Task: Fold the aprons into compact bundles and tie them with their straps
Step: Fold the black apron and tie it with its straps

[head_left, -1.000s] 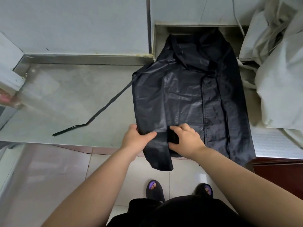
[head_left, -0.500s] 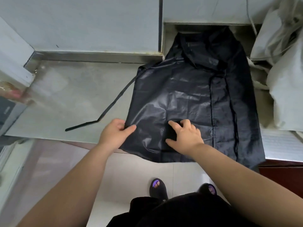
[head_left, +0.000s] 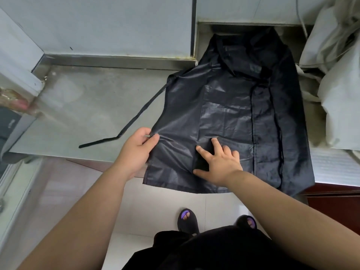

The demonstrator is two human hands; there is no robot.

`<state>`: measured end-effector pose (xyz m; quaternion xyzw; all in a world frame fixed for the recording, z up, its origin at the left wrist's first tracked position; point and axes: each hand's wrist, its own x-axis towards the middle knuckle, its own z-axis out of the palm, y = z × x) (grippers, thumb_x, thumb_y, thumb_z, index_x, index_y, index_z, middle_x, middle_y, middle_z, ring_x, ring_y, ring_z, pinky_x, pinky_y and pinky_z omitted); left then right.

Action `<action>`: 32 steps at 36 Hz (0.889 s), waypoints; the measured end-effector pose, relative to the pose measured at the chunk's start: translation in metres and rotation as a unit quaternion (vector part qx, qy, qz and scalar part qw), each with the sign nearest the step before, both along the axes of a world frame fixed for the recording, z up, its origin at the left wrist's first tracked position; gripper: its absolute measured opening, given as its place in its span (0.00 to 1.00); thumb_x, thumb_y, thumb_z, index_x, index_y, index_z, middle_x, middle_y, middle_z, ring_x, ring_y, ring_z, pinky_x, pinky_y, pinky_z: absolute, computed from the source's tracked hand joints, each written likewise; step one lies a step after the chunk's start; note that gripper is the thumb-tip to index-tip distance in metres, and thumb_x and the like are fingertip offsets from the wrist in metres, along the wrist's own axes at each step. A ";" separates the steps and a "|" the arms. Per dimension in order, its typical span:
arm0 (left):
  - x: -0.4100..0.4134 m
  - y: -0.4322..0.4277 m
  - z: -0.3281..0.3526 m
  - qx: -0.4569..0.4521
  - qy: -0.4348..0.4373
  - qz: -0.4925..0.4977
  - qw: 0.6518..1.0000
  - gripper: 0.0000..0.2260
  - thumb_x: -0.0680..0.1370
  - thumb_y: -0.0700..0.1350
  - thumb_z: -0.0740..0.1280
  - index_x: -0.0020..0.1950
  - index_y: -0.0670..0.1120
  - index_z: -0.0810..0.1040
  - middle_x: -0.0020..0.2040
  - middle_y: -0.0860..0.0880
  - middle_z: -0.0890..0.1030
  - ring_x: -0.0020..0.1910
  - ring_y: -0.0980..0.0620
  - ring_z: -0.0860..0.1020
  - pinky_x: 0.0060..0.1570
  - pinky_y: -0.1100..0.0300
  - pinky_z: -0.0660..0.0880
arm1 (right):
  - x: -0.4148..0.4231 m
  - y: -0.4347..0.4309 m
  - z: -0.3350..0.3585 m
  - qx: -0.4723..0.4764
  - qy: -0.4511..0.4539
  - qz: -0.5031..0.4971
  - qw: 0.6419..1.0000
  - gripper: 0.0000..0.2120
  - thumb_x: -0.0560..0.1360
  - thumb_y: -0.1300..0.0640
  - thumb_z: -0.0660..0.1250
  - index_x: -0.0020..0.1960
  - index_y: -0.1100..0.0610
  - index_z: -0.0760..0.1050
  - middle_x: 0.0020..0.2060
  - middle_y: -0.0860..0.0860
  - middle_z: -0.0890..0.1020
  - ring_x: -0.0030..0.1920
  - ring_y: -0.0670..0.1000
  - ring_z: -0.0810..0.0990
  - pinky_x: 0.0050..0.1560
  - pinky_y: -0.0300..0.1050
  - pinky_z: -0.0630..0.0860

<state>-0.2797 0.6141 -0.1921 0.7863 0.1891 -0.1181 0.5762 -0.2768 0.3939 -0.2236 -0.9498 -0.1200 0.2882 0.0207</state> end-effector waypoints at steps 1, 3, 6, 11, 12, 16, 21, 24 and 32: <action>0.000 -0.005 0.005 -0.033 -0.005 0.008 0.999 0.08 0.79 0.48 0.64 0.55 0.47 0.75 0.49 0.45 0.83 0.51 0.42 0.81 0.53 0.45 0.76 | 0.000 0.000 0.000 0.003 0.001 0.004 1.000 0.35 0.73 0.30 0.54 0.75 0.36 0.44 0.76 0.53 0.42 0.73 0.60 0.53 0.69 0.56 0.53; 0.000 -0.016 0.014 -0.096 -0.019 0.016 0.995 0.08 0.79 0.44 0.64 0.58 0.47 0.77 0.49 0.45 0.84 0.52 0.42 0.81 0.54 0.47 0.78 | 0.001 0.000 0.002 0.013 0.016 0.009 1.000 0.32 0.73 0.30 0.54 0.74 0.34 0.47 0.76 0.51 0.42 0.73 0.61 0.52 0.69 0.56 0.52; -0.001 -0.038 0.027 -0.182 -0.027 -0.008 0.983 0.14 0.80 0.39 0.61 0.63 0.50 0.77 0.54 0.47 0.83 0.55 0.48 0.81 0.55 0.52 0.77 | 0.007 -0.004 0.009 0.106 0.047 -0.057 0.992 0.25 0.75 0.34 0.57 0.71 0.33 0.59 0.77 0.48 0.47 0.74 0.58 0.51 0.71 0.55 0.49; 0.008 -0.077 0.020 -0.169 -0.033 -0.100 0.980 0.19 0.79 0.39 0.62 0.70 0.51 0.71 0.65 0.57 0.76 0.64 0.58 0.73 0.68 0.54 0.67 | 0.024 -0.029 0.021 0.421 0.118 -0.364 0.822 0.26 0.75 0.36 0.58 0.67 0.49 0.72 0.69 0.48 0.72 0.69 0.49 0.68 0.73 0.47 0.58; 0.011 -0.089 0.016 -0.152 -0.029 -0.130 0.979 0.20 0.80 0.40 0.62 0.71 0.52 0.70 0.66 0.57 0.74 0.65 0.59 0.72 0.69 0.54 0.65 | 0.025 -0.040 0.023 0.441 0.119 -0.402 0.794 0.30 0.71 0.31 0.57 0.65 0.47 0.73 0.67 0.48 0.73 0.67 0.49 0.70 0.73 0.50 0.60; 0.017 -0.129 -0.001 -0.014 -0.028 -0.292 0.956 0.20 0.81 0.44 0.60 0.73 0.52 0.65 0.72 0.57 0.67 0.71 0.61 0.64 0.69 0.65 0.58 | 0.025 -0.068 0.026 0.441 0.101 -0.450 0.770 0.31 0.74 0.31 0.51 0.67 0.48 0.72 0.65 0.50 0.75 0.65 0.52 0.72 0.70 0.56 0.63; 0.016 -0.162 -0.018 0.080 0.029 -0.410 0.908 0.18 0.82 0.48 0.56 0.73 0.53 0.65 0.72 0.53 0.67 0.74 0.55 0.58 0.74 0.54 0.51 | 0.019 -0.093 0.020 0.387 0.069 -0.464 0.794 0.27 0.76 0.39 0.60 0.69 0.53 0.69 0.64 0.50 0.75 0.62 0.51 0.74 0.67 0.52 0.69; 0.014 -0.156 -0.023 0.080 -0.011 -0.334 0.939 0.16 0.81 0.41 0.58 0.69 0.50 0.72 0.67 0.52 0.74 0.69 0.55 0.68 0.66 0.72 0.58 | 0.011 -0.096 0.014 0.350 0.071 -0.421 0.834 0.25 0.75 0.47 0.67 0.68 0.56 0.68 0.60 0.51 0.78 0.58 0.52 0.77 0.61 0.49 0.74; 0.015 -0.102 -0.041 0.295 -0.089 -0.278 0.910 0.18 0.77 0.35 0.60 0.64 0.47 0.77 0.66 0.52 0.74 0.65 0.51 0.71 0.65 0.60 0.65 | 0.015 -0.092 0.004 0.194 0.031 -0.327 0.925 0.15 0.79 0.52 0.59 0.35 0.54 0.64 0.32 0.50 0.71 0.40 0.55 0.73 0.31 0.42 0.64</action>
